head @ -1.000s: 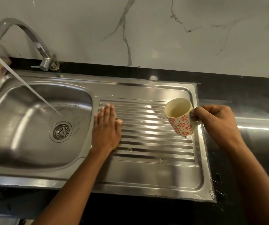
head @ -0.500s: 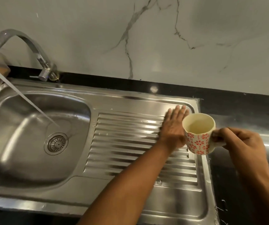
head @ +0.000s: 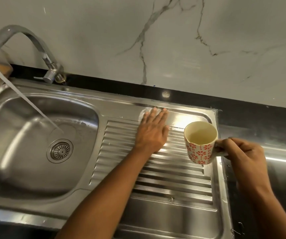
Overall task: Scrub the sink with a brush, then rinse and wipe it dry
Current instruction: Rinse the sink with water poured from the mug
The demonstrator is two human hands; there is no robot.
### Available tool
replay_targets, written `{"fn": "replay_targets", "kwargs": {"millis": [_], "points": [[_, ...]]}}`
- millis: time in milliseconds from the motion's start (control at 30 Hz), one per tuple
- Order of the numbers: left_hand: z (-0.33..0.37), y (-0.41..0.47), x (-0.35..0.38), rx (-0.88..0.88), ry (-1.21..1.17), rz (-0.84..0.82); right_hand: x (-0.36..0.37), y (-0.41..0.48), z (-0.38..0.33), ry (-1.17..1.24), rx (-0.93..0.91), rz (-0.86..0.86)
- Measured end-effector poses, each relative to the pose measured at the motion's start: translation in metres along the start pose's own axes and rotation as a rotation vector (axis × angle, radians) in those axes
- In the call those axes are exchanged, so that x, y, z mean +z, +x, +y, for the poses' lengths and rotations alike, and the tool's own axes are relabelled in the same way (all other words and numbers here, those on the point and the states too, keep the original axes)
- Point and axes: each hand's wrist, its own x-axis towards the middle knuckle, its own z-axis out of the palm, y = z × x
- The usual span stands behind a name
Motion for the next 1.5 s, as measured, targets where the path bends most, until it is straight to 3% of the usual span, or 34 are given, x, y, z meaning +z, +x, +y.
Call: {"fn": "replay_targets", "kwargs": {"millis": [267,433,800,1133,1500], "points": [[-0.116,-0.043,-0.024,-0.282,0.048,0.085,0.028,-0.007,0.003,0.002,0.033,-0.041],[-0.154,-0.065,-0.037,-0.386,0.017,0.069,0.045,-0.013,-0.003,0.015,0.016,-0.084],[-0.192,-0.145,-0.078,-0.488,-0.212,0.052,0.114,-0.035,-0.036,0.155,0.035,-0.234],[-0.25,-0.205,-0.149,-0.521,-0.451,0.225,0.231,-0.066,-0.077,0.205,0.065,-0.452],[-0.327,-0.233,-0.211,-0.485,-0.444,0.276,0.379,-0.081,-0.125,0.172,0.001,-0.491]]}}
